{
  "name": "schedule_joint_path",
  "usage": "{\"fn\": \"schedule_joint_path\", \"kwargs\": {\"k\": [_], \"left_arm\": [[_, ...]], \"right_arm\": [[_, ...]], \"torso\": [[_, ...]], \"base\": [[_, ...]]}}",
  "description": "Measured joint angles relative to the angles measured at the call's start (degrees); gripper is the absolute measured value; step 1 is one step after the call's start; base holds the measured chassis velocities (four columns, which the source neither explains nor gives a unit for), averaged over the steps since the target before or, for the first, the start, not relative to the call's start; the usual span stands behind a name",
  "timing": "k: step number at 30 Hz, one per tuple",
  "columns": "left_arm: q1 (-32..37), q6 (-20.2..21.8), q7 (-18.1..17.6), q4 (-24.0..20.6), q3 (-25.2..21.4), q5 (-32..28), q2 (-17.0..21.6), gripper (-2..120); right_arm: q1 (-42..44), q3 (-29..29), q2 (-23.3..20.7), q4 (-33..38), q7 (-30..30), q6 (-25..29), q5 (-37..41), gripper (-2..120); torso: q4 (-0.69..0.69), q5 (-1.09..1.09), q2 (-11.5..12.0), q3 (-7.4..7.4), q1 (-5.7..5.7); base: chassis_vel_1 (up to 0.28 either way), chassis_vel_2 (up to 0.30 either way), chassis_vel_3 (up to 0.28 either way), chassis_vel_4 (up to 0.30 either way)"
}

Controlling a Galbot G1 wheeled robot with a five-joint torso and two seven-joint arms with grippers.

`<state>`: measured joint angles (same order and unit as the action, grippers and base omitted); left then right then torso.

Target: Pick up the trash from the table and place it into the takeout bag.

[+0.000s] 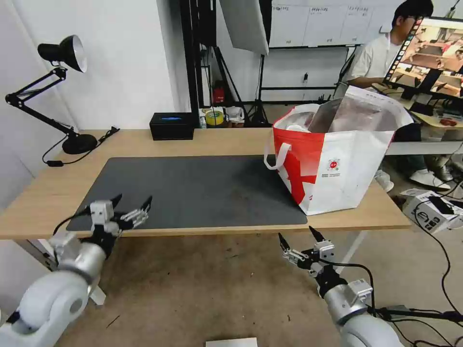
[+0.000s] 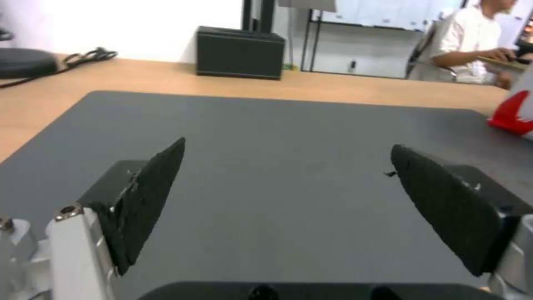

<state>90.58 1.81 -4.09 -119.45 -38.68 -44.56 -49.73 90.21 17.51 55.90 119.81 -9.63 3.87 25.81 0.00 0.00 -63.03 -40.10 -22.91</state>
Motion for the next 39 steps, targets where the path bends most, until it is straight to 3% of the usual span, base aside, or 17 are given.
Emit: {"fn": "schedule_joint_path", "kwargs": {"k": [6, 19, 39], "left_arm": [[4.5, -4.8, 1.5, 2.4, -1.2, 1.6, -3.6, 100], [7.8, -9.7, 1.6, 5.8, -0.7, 3.3, -6.8, 100], [7.9, -10.4, 1.4, 5.8, -0.6, 3.5, -7.5, 100]], "right_arm": [[0.0, 0.0, 0.0, 0.0, 0.0, 0.0, 0.0, 100], [0.0, 0.0, 0.0, 0.0, 0.0, 0.0, 0.0, 100], [0.0, 0.0, 0.0, 0.0, 0.0, 0.0, 0.0, 100]], "torso": [[0.0, 0.0, 0.0, 0.0, 0.0], [0.0, 0.0, 0.0, -0.01, -0.01], [-0.01, 0.0, 0.0, -0.01, -0.01]], "base": [[0.0, 0.0, 0.0, 0.0], [0.0, 0.0, 0.0, 0.0], [0.0, 0.0, 0.0, 0.0]]}}
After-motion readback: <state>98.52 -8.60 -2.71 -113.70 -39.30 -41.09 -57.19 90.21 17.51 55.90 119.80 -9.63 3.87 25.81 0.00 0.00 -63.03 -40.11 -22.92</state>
